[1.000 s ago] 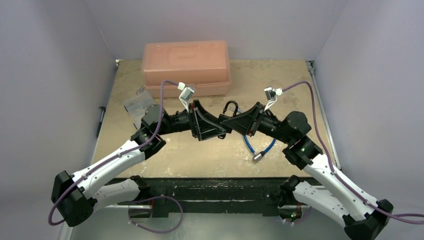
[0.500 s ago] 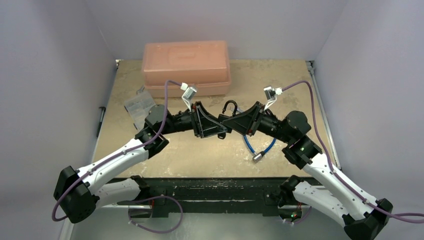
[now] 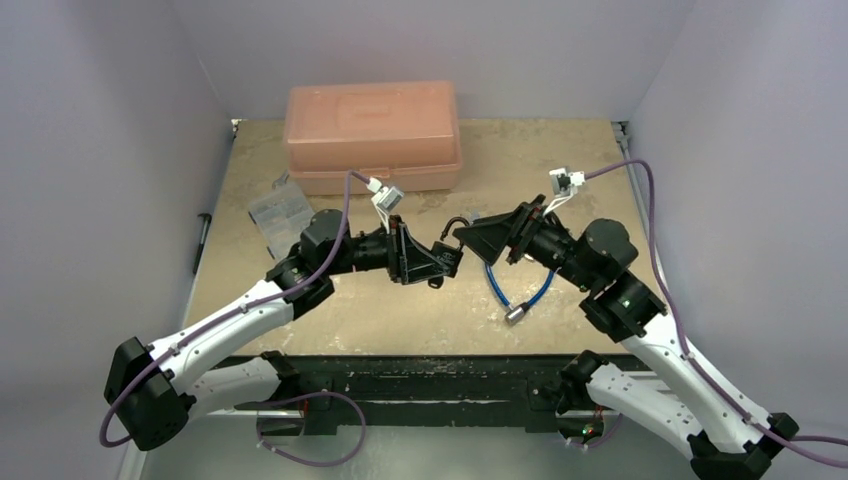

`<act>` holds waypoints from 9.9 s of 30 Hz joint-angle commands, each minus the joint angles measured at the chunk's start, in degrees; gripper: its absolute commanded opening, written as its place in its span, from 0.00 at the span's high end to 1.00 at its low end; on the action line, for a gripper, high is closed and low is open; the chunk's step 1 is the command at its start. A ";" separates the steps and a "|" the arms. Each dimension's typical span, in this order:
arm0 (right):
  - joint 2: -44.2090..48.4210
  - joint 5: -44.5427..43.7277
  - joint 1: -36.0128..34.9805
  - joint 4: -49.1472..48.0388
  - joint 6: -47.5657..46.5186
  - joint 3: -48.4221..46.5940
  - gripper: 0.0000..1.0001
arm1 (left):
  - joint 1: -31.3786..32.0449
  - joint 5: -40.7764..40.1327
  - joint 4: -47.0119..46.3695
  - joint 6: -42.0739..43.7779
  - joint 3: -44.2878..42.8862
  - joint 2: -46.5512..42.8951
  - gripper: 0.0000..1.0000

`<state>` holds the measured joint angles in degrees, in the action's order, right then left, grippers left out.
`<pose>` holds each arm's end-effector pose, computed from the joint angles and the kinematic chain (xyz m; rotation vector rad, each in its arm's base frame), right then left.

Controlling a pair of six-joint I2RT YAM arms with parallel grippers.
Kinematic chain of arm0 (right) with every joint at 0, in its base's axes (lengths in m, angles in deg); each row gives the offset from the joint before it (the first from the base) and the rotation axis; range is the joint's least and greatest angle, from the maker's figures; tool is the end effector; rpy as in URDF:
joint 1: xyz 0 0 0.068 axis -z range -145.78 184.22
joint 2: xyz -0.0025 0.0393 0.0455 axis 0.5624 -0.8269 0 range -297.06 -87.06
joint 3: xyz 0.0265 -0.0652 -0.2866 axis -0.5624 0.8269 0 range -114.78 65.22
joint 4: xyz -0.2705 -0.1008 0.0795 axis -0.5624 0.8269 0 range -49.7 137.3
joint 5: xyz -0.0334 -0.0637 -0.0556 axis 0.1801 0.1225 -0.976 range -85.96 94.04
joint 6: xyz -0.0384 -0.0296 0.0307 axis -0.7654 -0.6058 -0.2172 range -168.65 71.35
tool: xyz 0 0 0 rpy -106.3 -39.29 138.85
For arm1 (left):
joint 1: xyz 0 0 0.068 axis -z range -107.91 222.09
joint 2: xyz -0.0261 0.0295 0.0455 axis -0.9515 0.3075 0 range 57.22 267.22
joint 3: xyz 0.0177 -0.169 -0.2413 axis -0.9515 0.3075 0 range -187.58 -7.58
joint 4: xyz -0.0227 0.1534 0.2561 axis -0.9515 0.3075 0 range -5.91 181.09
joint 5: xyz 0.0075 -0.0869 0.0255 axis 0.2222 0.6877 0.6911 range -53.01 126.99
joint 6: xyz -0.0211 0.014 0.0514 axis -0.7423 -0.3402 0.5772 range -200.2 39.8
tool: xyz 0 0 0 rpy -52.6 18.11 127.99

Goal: Unlock with the key

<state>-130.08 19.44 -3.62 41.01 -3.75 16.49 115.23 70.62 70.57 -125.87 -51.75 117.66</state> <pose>0.1520 0.1317 0.4072 -0.1394 1.6391 1.3389 0.1864 -0.2055 0.3356 0.4828 1.8278 -1.6036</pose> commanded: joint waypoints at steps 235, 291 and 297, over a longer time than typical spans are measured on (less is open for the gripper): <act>-23.27 -16.80 -18.84 3.24 -7.79 1.46 0.01 | -19.84 -63.14 4.14 -17.28 31.53 -6.82 0.22; -78.12 -32.37 -8.94 34.52 -15.38 -52.87 0.42 | -20.02 -36.29 41.36 24.92 -0.06 -25.93 0.15; -82.14 -30.95 -8.84 34.72 -16.30 -56.60 0.43 | -20.11 -35.91 41.12 24.99 0.02 -26.34 0.15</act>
<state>-211.68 -12.88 -11.60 76.02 -18.09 -36.36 95.71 34.71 112.95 -101.85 -51.72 91.85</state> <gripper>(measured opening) 0.572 0.852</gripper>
